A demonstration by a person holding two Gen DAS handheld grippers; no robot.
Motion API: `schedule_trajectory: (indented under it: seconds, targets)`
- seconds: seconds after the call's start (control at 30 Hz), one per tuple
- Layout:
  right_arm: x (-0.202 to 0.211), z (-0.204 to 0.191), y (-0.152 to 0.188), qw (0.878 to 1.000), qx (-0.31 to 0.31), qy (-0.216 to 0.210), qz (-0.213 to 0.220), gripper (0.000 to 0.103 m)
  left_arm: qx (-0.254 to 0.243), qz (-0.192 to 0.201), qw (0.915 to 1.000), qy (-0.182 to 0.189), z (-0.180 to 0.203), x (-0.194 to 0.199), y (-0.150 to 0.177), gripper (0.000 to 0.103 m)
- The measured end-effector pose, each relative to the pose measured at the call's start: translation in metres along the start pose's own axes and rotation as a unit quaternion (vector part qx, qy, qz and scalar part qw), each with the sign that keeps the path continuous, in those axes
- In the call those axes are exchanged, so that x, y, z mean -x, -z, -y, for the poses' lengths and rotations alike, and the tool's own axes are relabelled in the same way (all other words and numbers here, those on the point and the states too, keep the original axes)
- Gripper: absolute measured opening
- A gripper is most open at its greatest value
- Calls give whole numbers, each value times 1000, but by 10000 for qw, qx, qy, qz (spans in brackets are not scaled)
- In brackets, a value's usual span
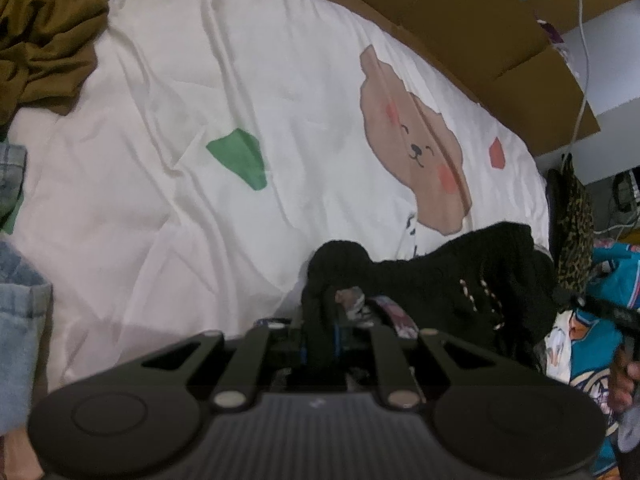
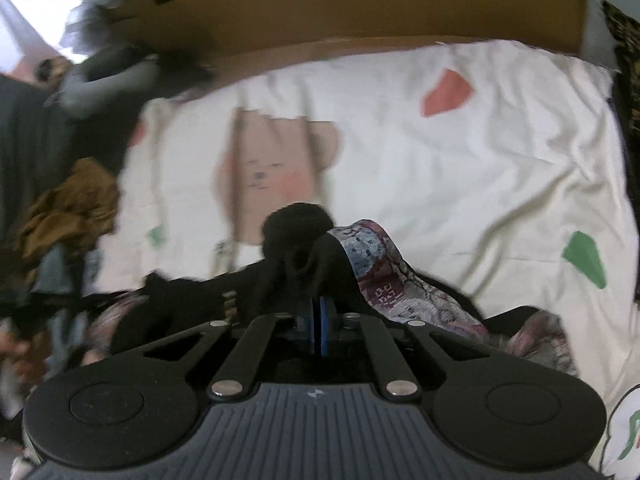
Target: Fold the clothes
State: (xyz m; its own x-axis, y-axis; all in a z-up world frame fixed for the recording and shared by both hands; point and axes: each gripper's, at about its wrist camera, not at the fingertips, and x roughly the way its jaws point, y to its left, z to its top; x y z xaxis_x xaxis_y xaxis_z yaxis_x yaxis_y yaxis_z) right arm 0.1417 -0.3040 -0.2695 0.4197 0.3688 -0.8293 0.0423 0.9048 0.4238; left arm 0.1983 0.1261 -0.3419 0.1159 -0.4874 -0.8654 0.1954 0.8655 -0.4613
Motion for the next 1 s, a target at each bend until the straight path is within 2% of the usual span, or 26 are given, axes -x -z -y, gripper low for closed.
schedule_trajectory:
  seconds: [0.2,0.3,0.43,0.6,0.73,0.8,0.83,0.87,1.0]
  targets:
    - [3,-33,26,9977,462,-352,-358,0,-6,32,10000,-8,2,1,-1,12]
    - [-18,-38,41,9961,481,-388,-628,0,-1,18,10000,3,1,1,0,12]
    - [-53,-33,60,9948,398,-236,-909,0,-21,-20,10000,24,1,0,0,12]
    - [-72,-22,68,9957,272,-61,-887,1,1,-115,9999,-8,0,-6,1,14]
    - [-59,-22,65,9959,349,-129,-824,5,-8,-152,9999,-38,-1,-8,2,15]
    - [-53,-22,64,9960,387,-163,-793,16,-17,-162,9999,-46,-1,-9,2,15]
    - [-49,-22,63,9960,407,-180,-777,29,-19,-167,9998,-51,-1,-9,3,15]
    - [-46,-22,62,9960,426,-196,-762,35,-22,-172,9998,-56,-2,-9,3,15]
    - [-27,-22,58,9958,590,-180,-673,40,-20,-195,9998,-78,-1,-11,5,15]
